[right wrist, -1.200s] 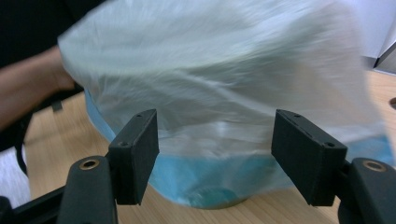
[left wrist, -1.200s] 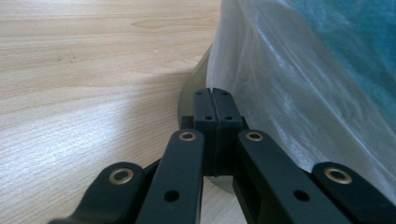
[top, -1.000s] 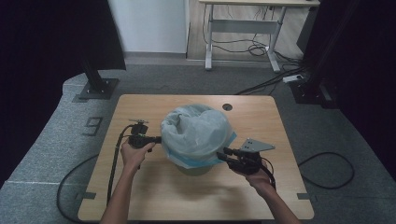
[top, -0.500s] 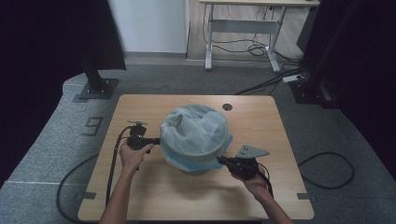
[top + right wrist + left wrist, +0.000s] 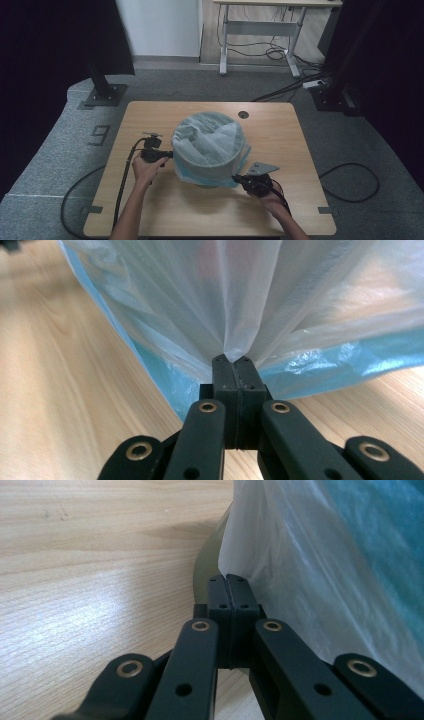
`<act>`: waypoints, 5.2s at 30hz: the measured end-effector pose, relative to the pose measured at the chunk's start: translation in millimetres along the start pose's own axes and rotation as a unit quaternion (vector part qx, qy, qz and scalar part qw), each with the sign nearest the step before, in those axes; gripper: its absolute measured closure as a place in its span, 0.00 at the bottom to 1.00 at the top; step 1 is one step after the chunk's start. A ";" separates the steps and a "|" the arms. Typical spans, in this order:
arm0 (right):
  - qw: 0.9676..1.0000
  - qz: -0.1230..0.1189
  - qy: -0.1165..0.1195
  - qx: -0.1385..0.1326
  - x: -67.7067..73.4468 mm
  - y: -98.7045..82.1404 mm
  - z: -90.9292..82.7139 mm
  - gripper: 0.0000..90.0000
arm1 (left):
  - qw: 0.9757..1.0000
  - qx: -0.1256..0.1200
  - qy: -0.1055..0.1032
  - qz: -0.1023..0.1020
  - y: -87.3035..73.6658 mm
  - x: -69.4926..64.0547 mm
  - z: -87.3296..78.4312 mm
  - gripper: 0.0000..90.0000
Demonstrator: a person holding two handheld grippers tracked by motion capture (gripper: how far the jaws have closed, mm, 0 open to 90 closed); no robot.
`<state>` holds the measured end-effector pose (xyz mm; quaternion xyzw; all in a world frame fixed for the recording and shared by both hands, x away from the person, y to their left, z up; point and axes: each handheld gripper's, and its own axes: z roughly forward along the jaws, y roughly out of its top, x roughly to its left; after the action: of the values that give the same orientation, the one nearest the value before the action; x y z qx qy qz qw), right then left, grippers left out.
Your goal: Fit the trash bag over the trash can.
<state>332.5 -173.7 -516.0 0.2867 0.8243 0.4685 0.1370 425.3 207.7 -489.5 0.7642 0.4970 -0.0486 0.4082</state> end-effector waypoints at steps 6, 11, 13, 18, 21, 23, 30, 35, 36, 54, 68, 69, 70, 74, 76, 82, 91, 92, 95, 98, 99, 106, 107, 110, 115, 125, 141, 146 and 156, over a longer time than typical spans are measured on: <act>0.999 0.033 0.002 0.019 -14.7 -12.7 4.7 0.99 | 1.000 0.009 0.006 0.002 -1.9 -0.3 10.8 1.00; 0.999 0.027 -0.001 0.019 -16.9 -13.3 3.2 0.99 | 1.000 0.009 0.007 0.002 -1.7 -0.9 14.9 1.00; 0.999 0.030 -0.006 0.020 -19.1 -14.4 3.7 0.99 | 1.000 0.008 0.008 0.000 -2.3 -0.6 15.5 1.00; 0.999 0.039 -0.013 0.015 -23.2 -16.8 1.8 0.98 | 1.000 0.009 0.011 -0.002 -3.8 1.0 14.5 0.99; 0.999 0.043 -0.015 0.016 -25.5 -17.8 1.8 0.98 | 1.000 0.008 0.012 -0.001 -3.9 0.8 14.1 0.98; 0.999 0.046 -0.016 0.014 -26.8 -18.8 2.4 0.98 | 1.000 0.007 0.016 0.001 -4.1 0.2 13.8 0.96; 0.999 0.036 -0.013 -0.005 -25.3 -17.8 -0.1 0.95 | 0.999 -0.017 0.033 0.016 -4.5 -3.3 6.5 0.90; 0.999 0.035 -0.013 -0.021 -25.1 -16.9 -4.1 0.86 | 0.998 -0.044 0.039 0.028 -4.4 -5.8 -2.6 0.79; 0.999 0.037 -0.012 -0.027 -24.6 -17.1 -5.8 0.82 | 0.997 -0.047 0.042 0.035 -4.4 -6.5 -4.6 0.73; 0.993 0.067 -0.022 -0.100 -24.0 -10.0 -24.6 0.39 | 0.984 -0.110 0.081 0.114 -12.6 -21.2 -39.1 0.23; 0.991 0.079 -0.023 -0.109 -27.8 -8.2 -30.8 0.35 | 0.985 -0.128 0.045 0.110 -8.9 -31.4 -51.2 0.07; 0.991 0.078 -0.022 -0.109 -27.3 -7.8 -31.4 0.36 | 0.985 -0.123 0.056 0.110 -9.1 -32.1 -50.1 0.05; 0.991 0.077 -0.022 -0.108 -26.7 -7.4 -31.8 0.36 | 0.985 -0.117 0.063 0.112 -9.5 -32.7 -49.3 0.04; 0.993 0.081 -0.029 -0.084 -26.9 -8.7 -29.1 0.36 | 0.986 -0.077 0.095 0.110 -10.8 -33.7 -46.5 0.03; 0.993 0.084 -0.026 -0.079 -27.8 -10.8 -27.1 0.36 | 0.986 -0.068 0.107 0.108 -11.5 -33.0 -46.1 0.03; 0.993 0.085 -0.029 -0.081 -28.2 -10.9 -28.8 0.36 | 0.987 -0.107 0.078 0.093 -15.9 -27.6 -57.1 0.07; 0.993 0.085 -0.031 -0.078 -29.1 -12.1 -28.5 0.37 | 0.986 -0.124 0.049 0.102 -23.0 -23.0 -74.7 0.09; 0.993 0.085 -0.031 -0.078 -29.0 -12.0 -28.5 0.37 | 0.985 -0.127 0.048 0.105 -22.6 -23.9 -76.7 0.09; 0.993 0.084 -0.030 -0.078 -29.1 -12.1 -29.8 0.37 | 0.983 -0.135 0.040 0.115 -20.4 -28.9 -83.8 0.11; 0.993 0.087 -0.032 -0.079 -30.1 -12.9 -31.0 0.37 | 0.980 -0.142 0.028 0.140 -16.7 -39.1 -94.6 0.14; 0.993 0.087 -0.032 -0.078 -30.4 -13.3 -31.5 0.37 | 0.978 -0.145 0.019 0.150 -14.7 -43.6 -98.8 0.15; 0.993 0.087 -0.034 -0.078 -30.9 -13.4 -32.6 0.37 | 0.972 -0.133 -0.005 0.196 10.6 -73.8 -111.3 0.16; 0.993 0.087 -0.034 -0.078 -30.9 -13.4 -32.7 0.37 | 0.971 -0.130 -0.007 0.200 14.5 -77.1 -110.8 0.16; 0.993 0.087 -0.033 -0.076 -30.9 -14.2 -32.1 0.37 | 0.970 -0.117 -0.012 0.210 26.6 -86.0 -107.2 0.16; 0.993 0.086 -0.031 -0.071 -30.4 -14.9 -30.4 0.37 | 0.970 -0.092 -0.019 0.223 47.3 -98.3 -96.7 0.16; 0.993 0.087 -0.027 -0.075 -30.7 -14.3 -32.1 0.37 | 0.966 -0.054 -0.018 0.251 84.3 -110.9 -68.9 0.19; 0.991 0.098 -0.033 -0.082 -38.5 -18.2 -41.4 0.37 | 0.966 0.056 -0.010 0.250 126.9 -117.9 -16.3 0.26; 0.992 0.098 -0.028 -0.078 -38.8 -18.5 -41.8 0.37 | 0.964 0.090 0.008 0.250 129.9 -118.3 -4.6 0.26; 0.992 0.099 -0.027 -0.075 -39.1 -19.2 -42.0 0.37 | 0.959 0.133 0.048 0.246 130.6 -122.2 12.7 0.25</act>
<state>336.3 -233.9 -512.1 0.3680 0.7504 0.5325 0.1338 472.7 88.6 -364.1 0.9115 0.3020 0.0244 0.2781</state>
